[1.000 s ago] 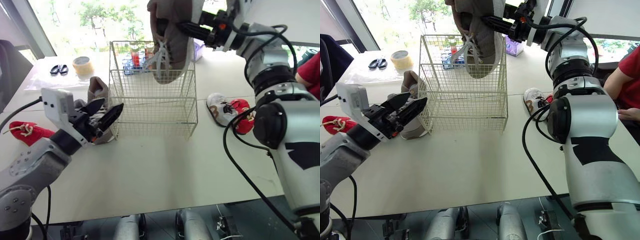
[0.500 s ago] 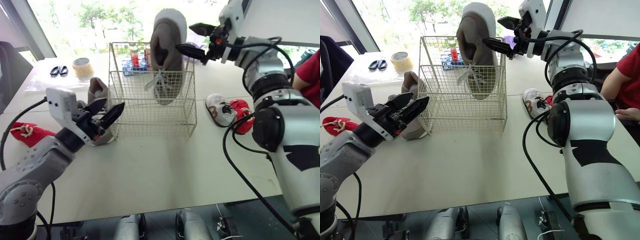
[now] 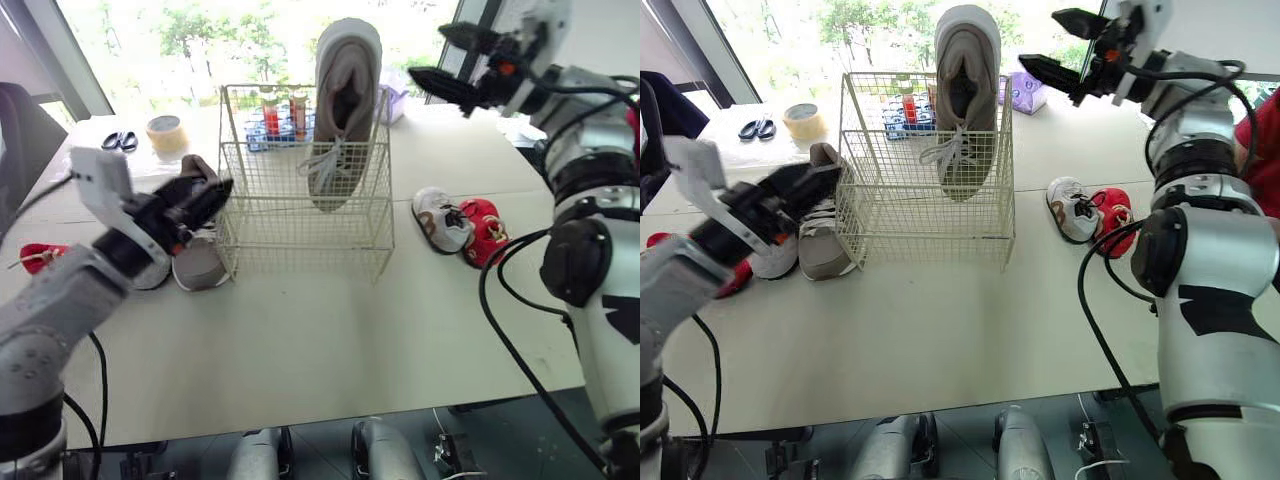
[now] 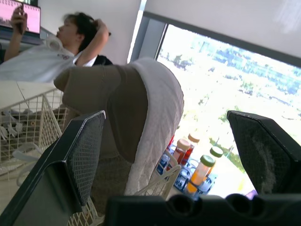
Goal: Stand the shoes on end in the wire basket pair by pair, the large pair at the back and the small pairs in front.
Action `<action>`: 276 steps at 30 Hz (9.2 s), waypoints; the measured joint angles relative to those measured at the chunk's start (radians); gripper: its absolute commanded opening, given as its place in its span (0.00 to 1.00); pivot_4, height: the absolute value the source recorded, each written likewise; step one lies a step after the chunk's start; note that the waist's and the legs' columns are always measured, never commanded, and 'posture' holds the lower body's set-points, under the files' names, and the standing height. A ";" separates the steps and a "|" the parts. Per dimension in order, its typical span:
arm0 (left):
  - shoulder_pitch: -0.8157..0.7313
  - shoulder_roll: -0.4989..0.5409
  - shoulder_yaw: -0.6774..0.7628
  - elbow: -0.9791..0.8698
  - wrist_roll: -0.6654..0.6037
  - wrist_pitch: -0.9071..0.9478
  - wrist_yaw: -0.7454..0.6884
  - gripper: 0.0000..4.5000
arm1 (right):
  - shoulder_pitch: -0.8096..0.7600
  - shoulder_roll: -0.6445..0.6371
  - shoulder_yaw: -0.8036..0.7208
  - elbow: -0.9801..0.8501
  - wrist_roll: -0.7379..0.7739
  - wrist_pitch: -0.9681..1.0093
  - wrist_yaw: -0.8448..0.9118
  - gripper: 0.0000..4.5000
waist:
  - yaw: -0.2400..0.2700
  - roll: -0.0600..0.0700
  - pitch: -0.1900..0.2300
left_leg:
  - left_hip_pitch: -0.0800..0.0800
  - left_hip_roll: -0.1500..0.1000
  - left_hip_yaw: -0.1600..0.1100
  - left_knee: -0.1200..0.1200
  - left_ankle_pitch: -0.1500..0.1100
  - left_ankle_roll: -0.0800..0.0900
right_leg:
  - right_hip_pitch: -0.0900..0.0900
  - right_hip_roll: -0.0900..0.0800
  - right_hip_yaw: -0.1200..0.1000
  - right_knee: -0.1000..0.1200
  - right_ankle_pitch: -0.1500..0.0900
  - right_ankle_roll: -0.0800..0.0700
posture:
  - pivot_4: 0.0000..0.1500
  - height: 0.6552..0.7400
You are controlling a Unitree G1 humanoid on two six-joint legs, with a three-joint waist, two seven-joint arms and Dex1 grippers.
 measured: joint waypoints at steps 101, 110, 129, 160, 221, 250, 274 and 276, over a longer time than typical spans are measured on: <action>-1.047 -0.655 -0.213 1.611 1.291 -1.369 -0.031 0.01 | 0.869 -0.398 -0.046 -1.726 0.951 1.104 -0.454 1.00 | 0.077 -0.013 0.003 | -0.022 -0.001 -0.001 0.024 -0.009 0.018 | -0.007 -0.002 -0.005 0.000 0.005 0.008 | 1.00 0.94; -0.852 -0.684 -0.235 1.298 1.210 -1.243 -0.142 0.01 | 0.830 -0.372 0.030 -1.677 0.913 1.054 -0.409 1.00 | 0.074 -0.013 0.003 | -0.013 0.000 -0.002 0.023 -0.011 0.020 | 0.000 -0.003 -0.004 0.000 0.005 0.007 | 1.00 0.94; -0.174 -0.323 -0.122 0.022 0.656 0.005 -0.193 0.77 | 0.834 -0.230 0.096 -1.547 0.831 1.031 -0.435 1.00 | 0.050 -0.012 0.003 | -0.012 0.001 -0.003 0.022 -0.008 0.014 | 0.001 -0.003 -0.003 0.000 0.005 0.007 | 1.00 0.94; 0.228 -0.411 -0.340 -0.257 0.382 0.047 -0.196 0.99 | 1.289 0.021 -0.106 -1.185 0.360 0.614 -0.742 1.00 | 0.074 0.007 -0.010 | -0.007 -0.001 -0.002 0.020 -0.009 0.016 | 0.005 0.000 -0.002 -0.002 0.003 0.003 | 1.00 0.94; 0.142 -0.427 -0.382 -0.177 0.444 0.014 -0.142 1.00 | 0.931 0.178 0.022 -0.604 0.047 0.293 -0.942 0.73 | 0.047 0.008 -0.011 | -0.004 0.000 -0.001 0.018 -0.009 0.015 | 0.007 -0.001 -0.001 -0.003 0.003 0.003 | 1.00 0.94; -0.289 -0.090 -0.038 0.307 -0.173 0.075 -0.308 1.00 | 0.796 0.019 -0.111 -1.144 0.214 0.415 -0.947 0.08 | 0.051 0.012 -0.008 | -0.011 -0.001 -0.001 0.018 -0.007 0.012 | 0.001 -0.001 -0.001 -0.004 0.003 0.004 | 1.00 0.94; -0.888 -0.029 -0.106 0.877 0.113 0.337 -0.729 1.00 | 0.335 0.037 0.255 -1.062 0.319 0.309 -0.171 0.08 | 0.025 0.008 -0.005 | -0.014 -0.001 0.002 0.015 -0.006 0.011 | -0.004 -0.001 -0.001 -0.001 0.002 0.007 | 1.00 0.94; -0.905 -0.027 -0.109 0.878 0.121 0.371 -0.742 1.00 | 0.311 0.044 0.272 -1.046 0.293 0.273 -0.144 0.08 | 0.024 0.008 -0.005 | -0.013 -0.001 0.002 0.015 -0.006 0.011 | -0.004 -0.001 -0.001 -0.001 0.002 0.008 | 1.00 0.94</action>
